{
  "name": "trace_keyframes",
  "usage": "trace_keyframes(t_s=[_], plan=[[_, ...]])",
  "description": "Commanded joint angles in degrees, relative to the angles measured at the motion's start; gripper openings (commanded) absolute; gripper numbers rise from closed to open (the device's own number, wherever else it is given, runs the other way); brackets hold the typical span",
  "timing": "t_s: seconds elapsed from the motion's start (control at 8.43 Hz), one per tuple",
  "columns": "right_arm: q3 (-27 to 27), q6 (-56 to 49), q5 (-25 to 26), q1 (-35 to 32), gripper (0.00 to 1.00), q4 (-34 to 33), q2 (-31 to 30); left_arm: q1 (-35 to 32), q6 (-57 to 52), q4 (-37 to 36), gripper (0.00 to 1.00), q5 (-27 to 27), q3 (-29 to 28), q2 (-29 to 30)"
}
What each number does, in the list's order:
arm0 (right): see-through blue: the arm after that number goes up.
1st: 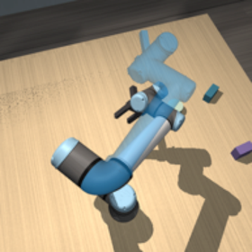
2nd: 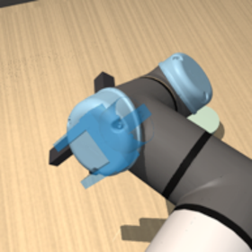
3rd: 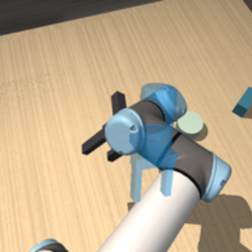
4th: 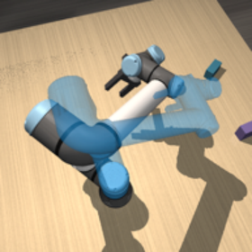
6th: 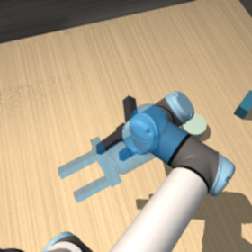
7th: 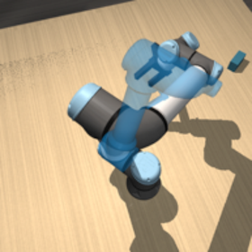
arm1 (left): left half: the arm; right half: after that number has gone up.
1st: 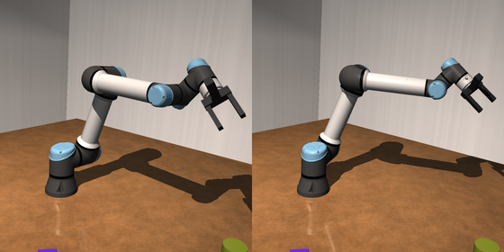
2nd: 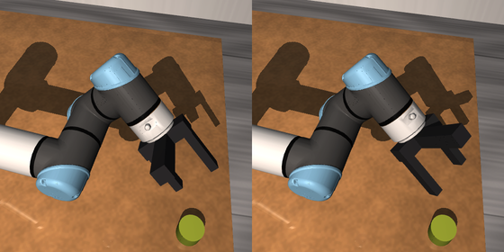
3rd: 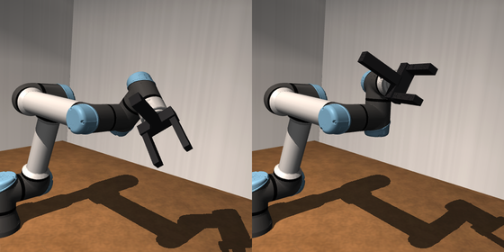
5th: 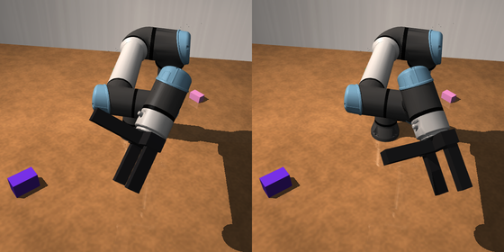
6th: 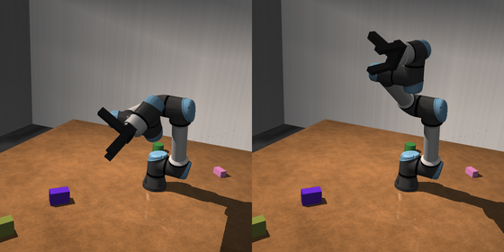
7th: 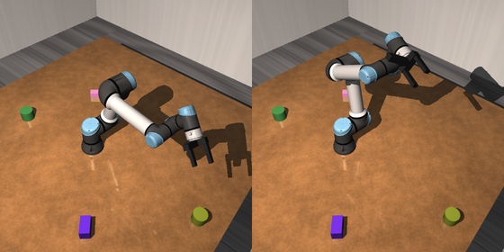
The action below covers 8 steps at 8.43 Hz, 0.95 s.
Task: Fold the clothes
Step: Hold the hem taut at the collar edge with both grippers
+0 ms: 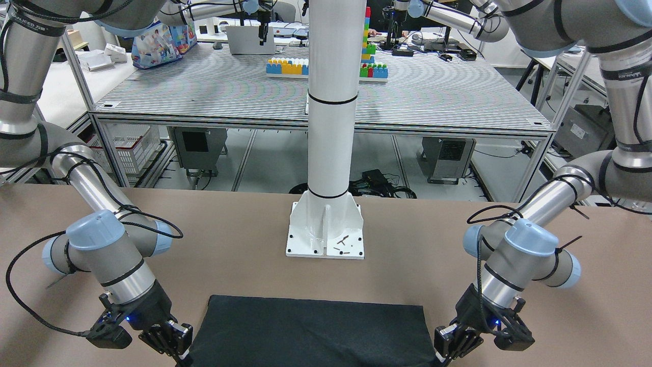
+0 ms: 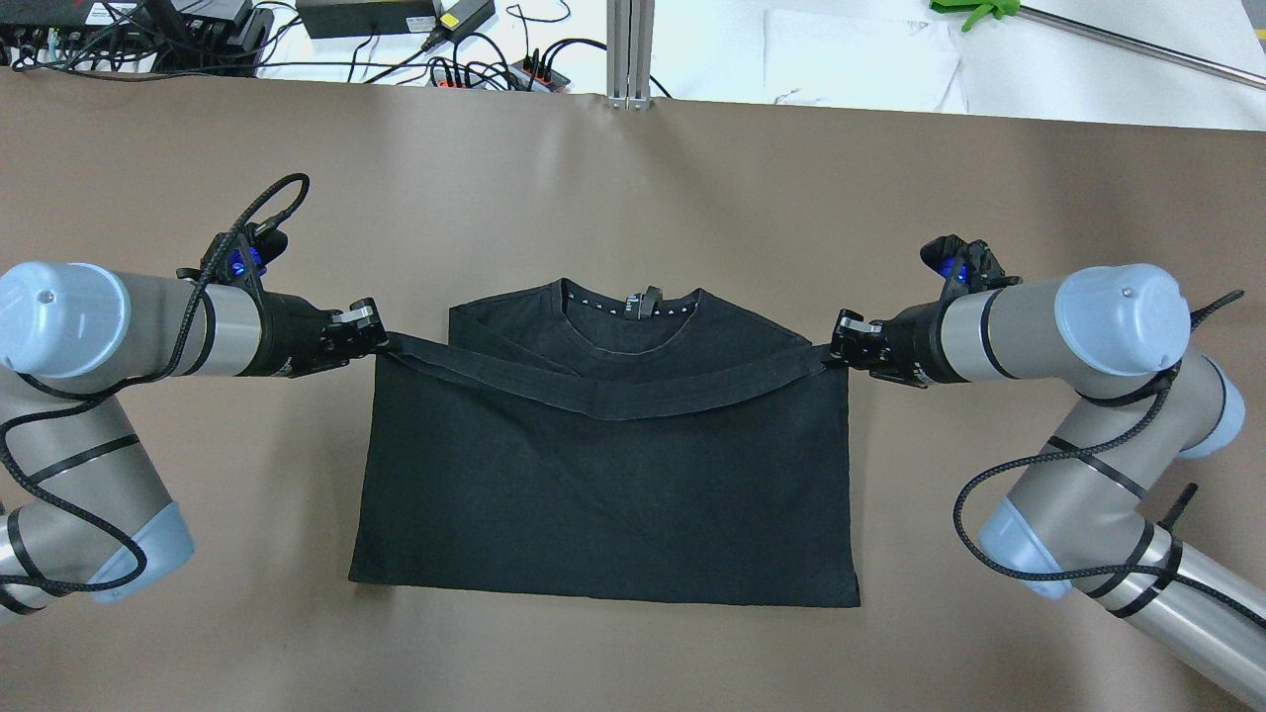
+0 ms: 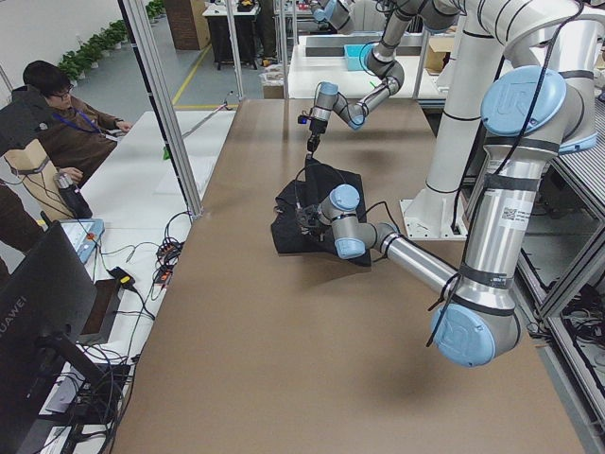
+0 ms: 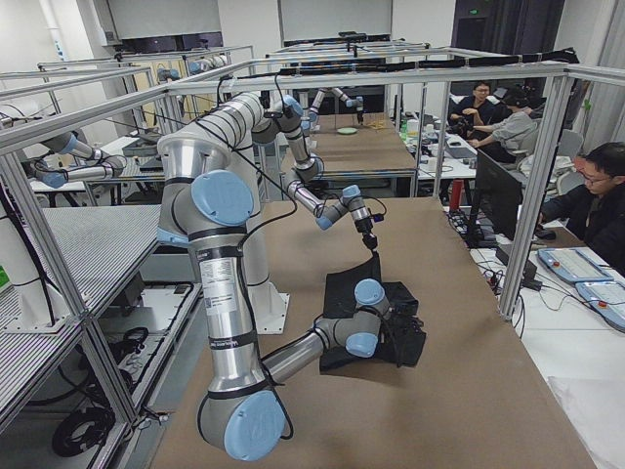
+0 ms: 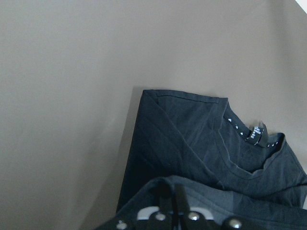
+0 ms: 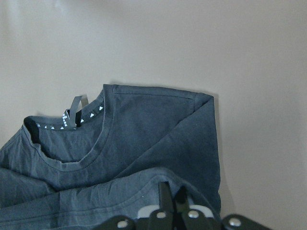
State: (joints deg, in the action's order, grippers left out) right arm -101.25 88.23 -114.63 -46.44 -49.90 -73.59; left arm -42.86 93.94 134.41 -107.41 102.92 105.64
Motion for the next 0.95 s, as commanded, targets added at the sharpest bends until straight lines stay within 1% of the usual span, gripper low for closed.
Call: trace_keyframes(t_s=[0.0,0.24,0.59,0.83], plan=[[0.9,-0.9,1.2,-1.3,0.00,-2.2,1.3,-1.8,-0.4,0.0,0.00,-0.3,-1.1,0.4],[1.1,-3.2,1.2,-3.1,0.00,-2.3,1.2,-3.0,-0.5,0.1,0.00,-0.8,-2.7,0.8],[2.2,-3.2,1.2,-3.2,0.00,-2.2,1.3,-3.1,-0.5,0.1,0.00,-0.8,-3.6,1.8],[5.3,-3.2,1.1,-3.0,0.00,-1.3,0.9,-3.1,-0.6,0.2,0.00,-0.7,-4.7,1.8]])
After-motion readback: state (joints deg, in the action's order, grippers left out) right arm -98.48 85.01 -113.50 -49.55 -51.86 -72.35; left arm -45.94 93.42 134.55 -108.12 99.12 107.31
